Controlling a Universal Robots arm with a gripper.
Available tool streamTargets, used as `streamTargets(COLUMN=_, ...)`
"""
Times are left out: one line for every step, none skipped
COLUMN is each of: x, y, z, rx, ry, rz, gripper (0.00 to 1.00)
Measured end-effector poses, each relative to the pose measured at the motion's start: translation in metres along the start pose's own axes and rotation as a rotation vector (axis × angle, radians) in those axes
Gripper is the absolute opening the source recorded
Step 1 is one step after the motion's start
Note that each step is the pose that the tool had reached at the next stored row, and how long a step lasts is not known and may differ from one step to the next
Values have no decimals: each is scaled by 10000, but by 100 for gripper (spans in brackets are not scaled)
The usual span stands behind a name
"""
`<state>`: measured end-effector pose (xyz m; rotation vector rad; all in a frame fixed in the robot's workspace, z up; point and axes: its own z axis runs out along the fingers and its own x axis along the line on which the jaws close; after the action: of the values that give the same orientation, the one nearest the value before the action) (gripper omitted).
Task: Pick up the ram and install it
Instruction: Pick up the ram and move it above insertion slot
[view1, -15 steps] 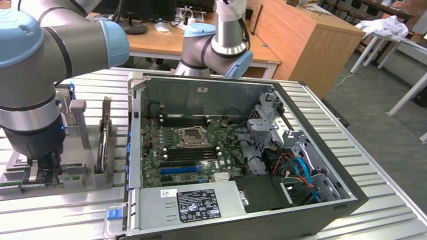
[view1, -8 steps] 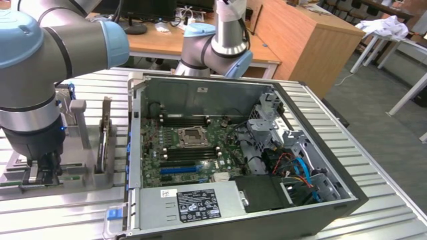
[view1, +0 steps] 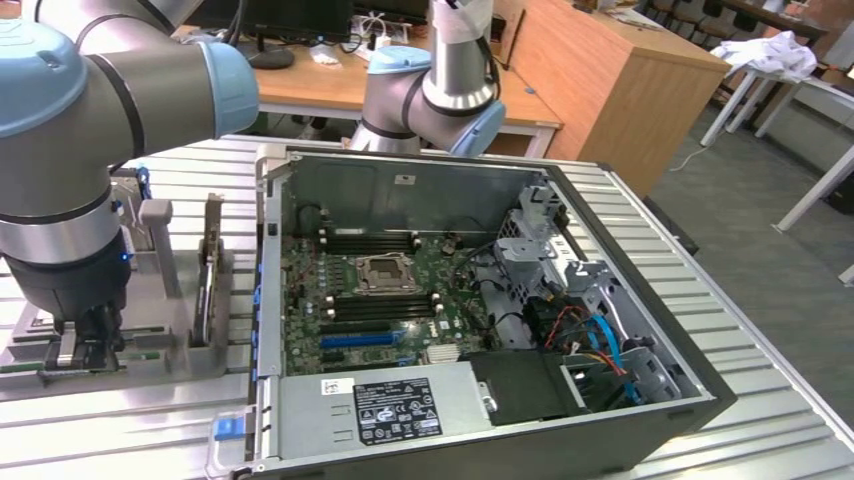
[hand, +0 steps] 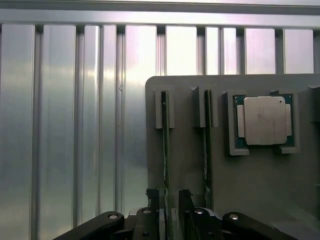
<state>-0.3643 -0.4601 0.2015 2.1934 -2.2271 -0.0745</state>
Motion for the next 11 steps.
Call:
streamTargets(x=0, y=0, z=0, rx=0, ry=0, rz=0, gripper=28)
streamTargets(x=0, y=0, z=0, rx=0, ry=0, rz=0, gripper=28)
streamTargets(x=0, y=0, z=0, rx=0, ry=0, rz=0, gripper=22)
streamTargets(x=0, y=0, z=0, rx=0, ry=0, rz=0, gripper=22)
streamTargets(x=0, y=0, z=0, rx=0, ry=0, rz=0, gripper=22)
streamTargets(x=0, y=0, z=0, rx=0, ry=0, rz=0, gripper=22)
streamTargets(x=0, y=0, z=0, rx=0, ry=0, rz=0, gripper=22)
streamTargets(x=0, y=0, z=0, rx=0, ry=0, rz=0, gripper=22)
streamTargets(x=0, y=0, z=0, rx=0, ry=0, rz=0, gripper=22)
streamTargets(x=0, y=0, z=0, rx=0, ry=0, rz=0, gripper=22)
streamTargets(x=0, y=0, z=0, rx=0, ry=0, rz=-1, gripper=22)
